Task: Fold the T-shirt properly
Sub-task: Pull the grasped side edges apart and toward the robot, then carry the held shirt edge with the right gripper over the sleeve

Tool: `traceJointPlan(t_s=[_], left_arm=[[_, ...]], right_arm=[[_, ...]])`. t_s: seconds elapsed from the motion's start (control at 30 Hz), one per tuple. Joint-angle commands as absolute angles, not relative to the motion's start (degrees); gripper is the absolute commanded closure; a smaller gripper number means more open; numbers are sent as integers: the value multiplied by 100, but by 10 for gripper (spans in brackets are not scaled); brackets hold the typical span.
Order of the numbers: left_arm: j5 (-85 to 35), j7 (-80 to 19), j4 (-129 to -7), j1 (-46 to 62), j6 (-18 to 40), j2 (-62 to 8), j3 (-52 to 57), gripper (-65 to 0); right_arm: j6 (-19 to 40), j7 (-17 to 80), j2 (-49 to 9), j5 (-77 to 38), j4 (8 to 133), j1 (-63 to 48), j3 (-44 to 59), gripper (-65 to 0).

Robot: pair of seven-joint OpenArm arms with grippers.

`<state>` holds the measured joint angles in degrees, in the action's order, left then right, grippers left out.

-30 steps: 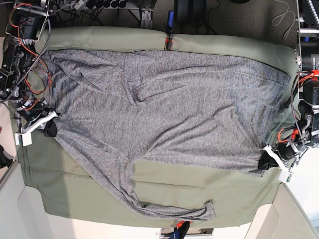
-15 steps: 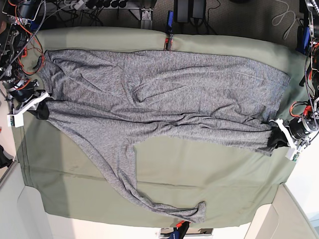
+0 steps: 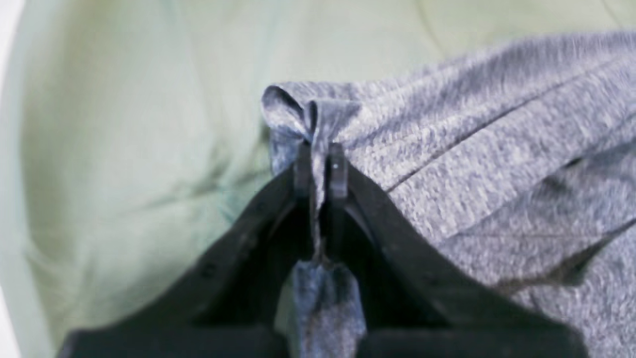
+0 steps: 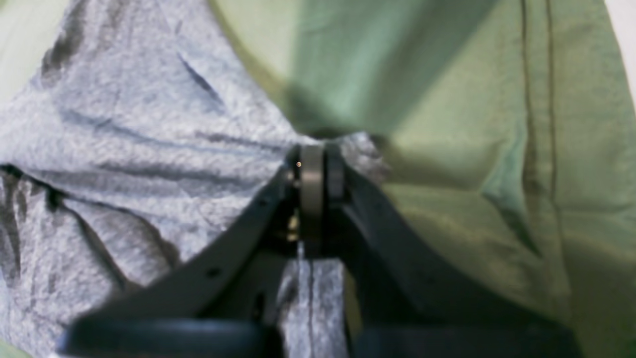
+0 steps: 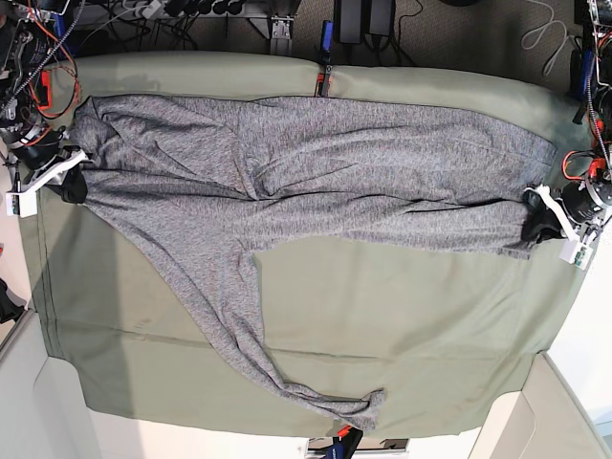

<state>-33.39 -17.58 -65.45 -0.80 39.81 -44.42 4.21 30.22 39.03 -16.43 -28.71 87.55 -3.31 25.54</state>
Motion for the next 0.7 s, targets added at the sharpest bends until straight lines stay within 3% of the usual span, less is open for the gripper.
traceJointPlan(t_s=[0.0,0.03,0.13,0.2,0.33,0.53,0.67], left_arm=[[-3411,-1653,-6626,-187,4000,-4515,482,0],[-3411,-1653,-6626,-187,4000,-4453,482,-30],[-3413,-1605,-6626,-191,4000,-4278,482,-126],[-3411,-1667,-6626,-191,4000,-4217,482,-181],[-3573,-2281,-6665,-226,4000,-4209,486,-295],[-4440,-3162,-7078,-222,4000,-4359,497,-301],[-4807,-3592,-7496,-222,4000,-4488,497,-301]], right_arm=[[3002,3774,-1728,-2963,8864,-252,2596,0],[2993,3774,-1728,-2965,8864,-250,2596,-33],[2954,3750,-1730,-2963,8864,-242,2596,-256],[2954,3664,-1728,-2969,8864,-226,2596,-317],[2888,3474,-1728,-3208,8864,-23,2598,-317],[2888,3476,-1409,-3291,8864,974,2567,-317],[2788,3448,-1009,-2602,8670,1662,2257,-317]])
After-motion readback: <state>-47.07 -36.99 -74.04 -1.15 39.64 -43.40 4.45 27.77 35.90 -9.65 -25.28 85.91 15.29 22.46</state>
